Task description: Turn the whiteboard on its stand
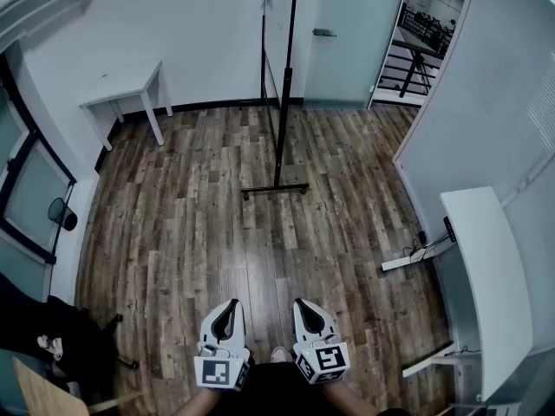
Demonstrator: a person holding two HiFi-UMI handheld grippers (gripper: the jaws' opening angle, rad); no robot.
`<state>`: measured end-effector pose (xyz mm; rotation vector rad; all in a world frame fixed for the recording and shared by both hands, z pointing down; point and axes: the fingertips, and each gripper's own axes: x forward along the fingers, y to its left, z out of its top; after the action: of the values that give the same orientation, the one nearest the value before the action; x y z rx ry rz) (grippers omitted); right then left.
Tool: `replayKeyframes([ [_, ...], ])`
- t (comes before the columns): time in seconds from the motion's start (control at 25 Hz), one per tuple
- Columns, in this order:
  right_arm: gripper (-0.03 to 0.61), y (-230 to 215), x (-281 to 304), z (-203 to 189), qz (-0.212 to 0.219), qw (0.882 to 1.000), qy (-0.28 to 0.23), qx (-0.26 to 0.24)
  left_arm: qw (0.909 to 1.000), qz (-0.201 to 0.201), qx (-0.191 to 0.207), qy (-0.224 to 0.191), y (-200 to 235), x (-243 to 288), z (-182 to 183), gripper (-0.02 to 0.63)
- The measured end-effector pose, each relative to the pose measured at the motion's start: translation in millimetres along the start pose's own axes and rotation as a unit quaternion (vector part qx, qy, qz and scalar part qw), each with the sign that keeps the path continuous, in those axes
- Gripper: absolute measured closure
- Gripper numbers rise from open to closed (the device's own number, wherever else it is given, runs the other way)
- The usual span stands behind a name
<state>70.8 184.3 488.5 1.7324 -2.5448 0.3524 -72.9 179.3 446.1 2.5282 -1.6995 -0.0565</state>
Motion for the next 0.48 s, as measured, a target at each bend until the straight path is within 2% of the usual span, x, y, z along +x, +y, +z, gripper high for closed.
replayKeyframes([
  [0.48,0.566,-6.8,-15.7,2.1,0.003,1.0,0.0,0.005,0.9999,-0.007,0.002,-0.014,-22.8,-4.5,0.4,0.595],
])
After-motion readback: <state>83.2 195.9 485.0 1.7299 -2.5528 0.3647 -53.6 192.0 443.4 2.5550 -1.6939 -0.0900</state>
